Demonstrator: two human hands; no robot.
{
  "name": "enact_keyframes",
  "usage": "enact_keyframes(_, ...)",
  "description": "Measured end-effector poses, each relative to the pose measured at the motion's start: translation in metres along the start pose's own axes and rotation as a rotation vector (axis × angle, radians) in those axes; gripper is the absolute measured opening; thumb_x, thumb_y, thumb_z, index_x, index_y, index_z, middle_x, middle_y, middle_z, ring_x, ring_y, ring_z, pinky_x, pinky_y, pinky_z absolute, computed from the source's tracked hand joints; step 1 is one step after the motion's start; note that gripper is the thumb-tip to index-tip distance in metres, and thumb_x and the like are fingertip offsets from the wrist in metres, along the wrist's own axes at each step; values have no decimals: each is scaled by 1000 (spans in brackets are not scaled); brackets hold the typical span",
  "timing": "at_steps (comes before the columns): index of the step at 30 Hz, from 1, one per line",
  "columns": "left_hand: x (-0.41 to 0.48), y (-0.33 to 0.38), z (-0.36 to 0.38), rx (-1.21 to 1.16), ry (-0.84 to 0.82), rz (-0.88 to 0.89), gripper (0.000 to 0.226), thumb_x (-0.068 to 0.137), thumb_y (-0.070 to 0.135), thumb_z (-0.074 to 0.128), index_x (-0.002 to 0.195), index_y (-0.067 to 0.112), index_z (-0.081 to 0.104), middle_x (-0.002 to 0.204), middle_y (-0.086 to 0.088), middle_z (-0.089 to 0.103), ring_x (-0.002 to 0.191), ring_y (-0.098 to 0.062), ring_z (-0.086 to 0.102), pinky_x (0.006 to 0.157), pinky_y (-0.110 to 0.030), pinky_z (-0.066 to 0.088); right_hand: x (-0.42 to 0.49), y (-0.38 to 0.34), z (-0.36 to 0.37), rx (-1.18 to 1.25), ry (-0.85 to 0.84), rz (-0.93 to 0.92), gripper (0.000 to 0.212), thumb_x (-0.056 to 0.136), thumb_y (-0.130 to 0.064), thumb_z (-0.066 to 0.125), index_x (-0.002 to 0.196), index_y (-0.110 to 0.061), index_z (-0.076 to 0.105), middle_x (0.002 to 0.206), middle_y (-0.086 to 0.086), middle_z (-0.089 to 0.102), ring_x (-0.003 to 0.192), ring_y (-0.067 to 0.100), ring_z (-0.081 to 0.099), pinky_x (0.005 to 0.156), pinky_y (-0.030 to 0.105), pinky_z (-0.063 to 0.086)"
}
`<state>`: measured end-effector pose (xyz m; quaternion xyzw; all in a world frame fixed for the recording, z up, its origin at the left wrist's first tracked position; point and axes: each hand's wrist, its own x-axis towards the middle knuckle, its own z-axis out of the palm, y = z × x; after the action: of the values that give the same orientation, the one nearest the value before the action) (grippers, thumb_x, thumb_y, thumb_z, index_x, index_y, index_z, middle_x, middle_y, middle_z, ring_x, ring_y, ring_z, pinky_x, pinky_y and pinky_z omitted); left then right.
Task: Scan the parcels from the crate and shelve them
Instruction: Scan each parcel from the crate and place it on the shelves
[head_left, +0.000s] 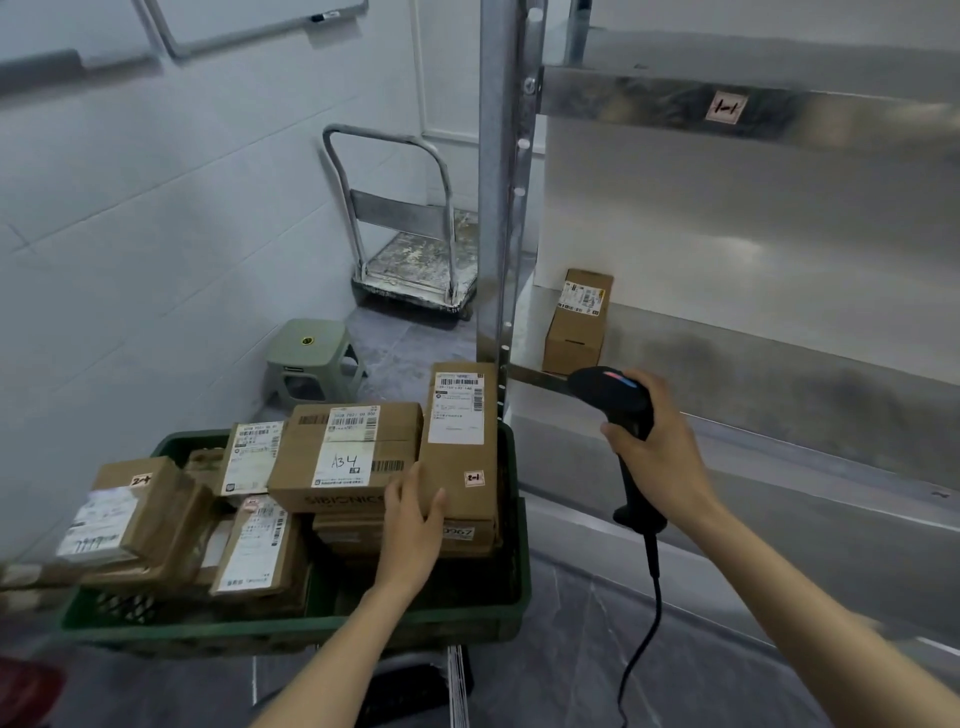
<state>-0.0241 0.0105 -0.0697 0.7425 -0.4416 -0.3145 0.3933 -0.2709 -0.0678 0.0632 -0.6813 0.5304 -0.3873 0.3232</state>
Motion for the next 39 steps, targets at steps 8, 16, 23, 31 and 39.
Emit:
enact_keyframes(8,3,-6,-3,-51,-136,-88,66,94,54,41,150,42,9,134,2,30,120,-12,36,98,-28,30,0,-4,14,-14,-18,18,57,86,1,61,134,-23,41,113,-5,53,86,-16,52,62,2,43)
enact_keyframes(16,17,6,-16,-32,-317,-90,68,99,39,43,149,46,-3,154,-2,29,138,-25,33,111,-50,32,-2,-8,17,-20,-11,33,58,87,0,62,134,-25,40,115,-6,52,87,-11,54,62,3,44)
enact_keyframes(23,18,14,-15,-23,-306,-83,76,93,56,45,150,42,-3,151,-4,33,136,-27,36,110,-52,32,-4,-7,15,5,0,48,57,87,1,61,133,-25,41,112,-7,53,86,-13,54,61,4,44)
enact_keyframes(31,16,11,-7,-39,-279,-66,70,98,45,44,151,37,-1,151,-4,34,137,-26,35,112,-43,28,-7,-6,16,21,12,72,55,86,2,61,129,-28,42,104,-19,51,86,-6,55,61,4,44)
enact_keyframes(39,15,12,-1,-63,-207,-79,73,89,61,45,147,48,4,150,-4,36,138,-29,32,111,-46,26,-8,-3,19,0,24,76,55,86,0,62,128,-29,42,105,-19,52,87,-7,55,61,5,45)
